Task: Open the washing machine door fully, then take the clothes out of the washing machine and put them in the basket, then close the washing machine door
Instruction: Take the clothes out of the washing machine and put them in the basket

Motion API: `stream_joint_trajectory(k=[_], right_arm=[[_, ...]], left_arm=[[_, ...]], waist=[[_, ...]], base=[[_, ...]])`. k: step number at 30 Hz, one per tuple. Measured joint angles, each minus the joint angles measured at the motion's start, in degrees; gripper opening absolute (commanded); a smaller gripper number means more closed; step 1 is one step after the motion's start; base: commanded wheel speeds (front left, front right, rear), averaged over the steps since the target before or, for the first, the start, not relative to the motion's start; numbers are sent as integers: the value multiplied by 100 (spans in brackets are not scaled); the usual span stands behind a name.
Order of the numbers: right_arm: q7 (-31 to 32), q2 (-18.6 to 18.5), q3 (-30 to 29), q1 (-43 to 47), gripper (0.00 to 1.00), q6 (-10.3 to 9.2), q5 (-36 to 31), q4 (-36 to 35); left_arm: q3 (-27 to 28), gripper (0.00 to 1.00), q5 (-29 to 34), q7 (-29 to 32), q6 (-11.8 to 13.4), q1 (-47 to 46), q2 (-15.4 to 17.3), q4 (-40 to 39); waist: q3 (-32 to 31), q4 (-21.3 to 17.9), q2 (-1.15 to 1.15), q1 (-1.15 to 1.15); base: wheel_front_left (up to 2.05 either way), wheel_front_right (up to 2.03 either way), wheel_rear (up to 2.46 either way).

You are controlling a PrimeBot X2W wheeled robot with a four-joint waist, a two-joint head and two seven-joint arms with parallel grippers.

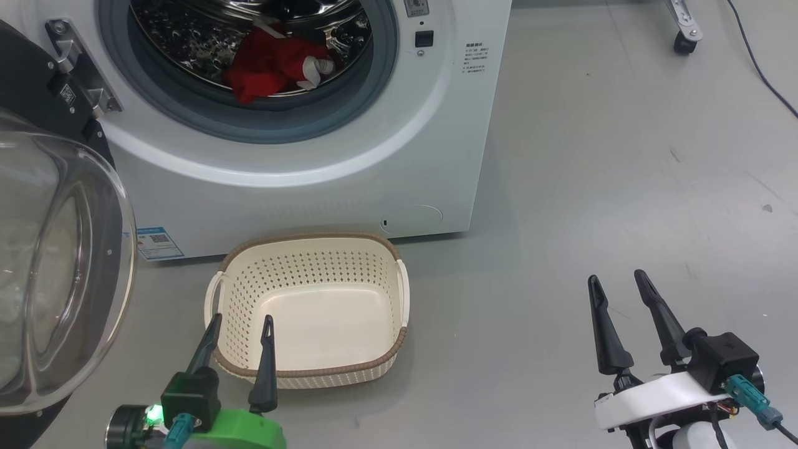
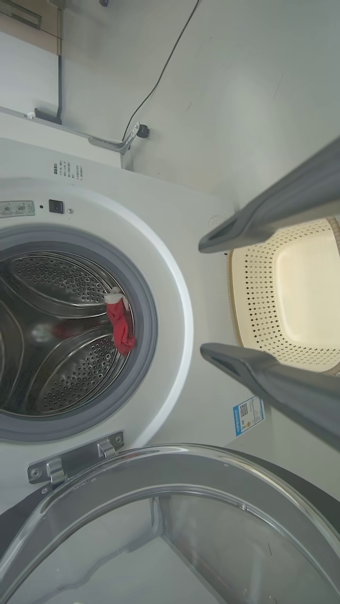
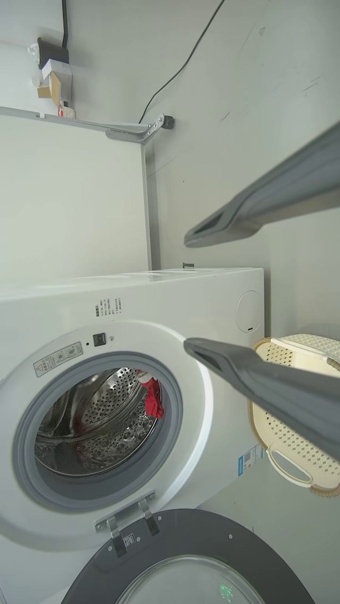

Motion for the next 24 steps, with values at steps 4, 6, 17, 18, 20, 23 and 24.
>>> stream_joint_trajectory(k=[4,6,17,18,20,23,24], right_arm=[[0,0,0,4,100,-4,35,-4],[0,1,0,5,100,-42,35,-4],[1,1,29,6,100,-43,44,-9],[0,1,29,6,100,-43,44,-9],[0,2,30,6,100,-43,44,-12],[0,2,29,6,100,-44,44,-15],[0,2,29,6,100,-44,44,-15]], left_arm=[[-12,100,-7,-5,0,-8,-1,-64],[-10,100,-4,-7,0,-10,-1,-70],[-9,100,25,-7,0,-10,-2,-70],[-8,100,36,-7,0,-10,-2,-71],[-4,100,43,-7,0,-13,-2,-73],[2,100,43,-7,0,-16,-2,-76],[0,100,44,-7,0,-17,-2,-75]], waist=[[-2,2,0,0],[-3,4,0,0],[6,-2,0,0],[9,-3,0,0],[15,-4,0,0],[23,-5,0,0],[25,-5,0,0]], base=[[29,-29,0],[41,-41,0],[70,-70,0],[96,-96,0],[103,-103,0],[113,-113,0],[121,-121,0]])
